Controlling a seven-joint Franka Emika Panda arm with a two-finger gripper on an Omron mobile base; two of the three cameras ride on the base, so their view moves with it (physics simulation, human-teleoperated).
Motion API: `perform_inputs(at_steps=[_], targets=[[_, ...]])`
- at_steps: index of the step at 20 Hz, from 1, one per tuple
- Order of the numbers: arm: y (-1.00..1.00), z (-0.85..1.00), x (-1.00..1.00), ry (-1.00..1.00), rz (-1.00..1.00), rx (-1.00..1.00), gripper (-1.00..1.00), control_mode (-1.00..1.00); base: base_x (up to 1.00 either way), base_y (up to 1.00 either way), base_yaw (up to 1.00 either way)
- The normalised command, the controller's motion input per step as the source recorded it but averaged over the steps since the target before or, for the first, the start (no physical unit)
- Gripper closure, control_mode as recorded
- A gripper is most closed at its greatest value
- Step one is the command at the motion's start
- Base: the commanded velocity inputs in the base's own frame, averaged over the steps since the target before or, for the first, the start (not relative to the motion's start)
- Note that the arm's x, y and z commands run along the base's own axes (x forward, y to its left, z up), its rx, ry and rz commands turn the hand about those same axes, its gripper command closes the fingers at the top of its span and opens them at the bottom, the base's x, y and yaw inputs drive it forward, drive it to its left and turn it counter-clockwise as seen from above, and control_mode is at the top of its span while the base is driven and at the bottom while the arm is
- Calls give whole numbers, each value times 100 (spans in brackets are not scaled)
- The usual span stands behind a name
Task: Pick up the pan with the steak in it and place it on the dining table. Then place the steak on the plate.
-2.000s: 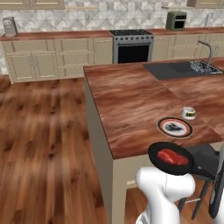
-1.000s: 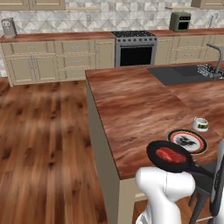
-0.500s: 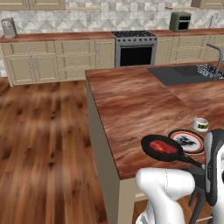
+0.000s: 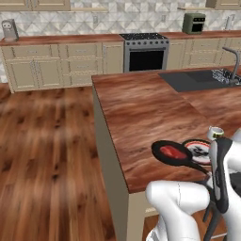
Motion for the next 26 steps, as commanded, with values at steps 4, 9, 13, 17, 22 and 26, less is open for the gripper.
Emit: perform_inputs(at_steps=[4,9,13,17,22,26], targets=[[30,-37,17,0,-10,-8,100,-100,0,0,0],[21,-41,22,-1,-10,-5,100,-100,0,0,0],[23,-44,30,-2,-10,-3,100,-100,0,0,0],[43,-55,54,0,-12,-10,100,-100,0,0,0],[36,-51,62,0,-11,-10,100,-100,0,0,0],[44,-61,64,0,-8,-11,100,-100,0,0,0]])
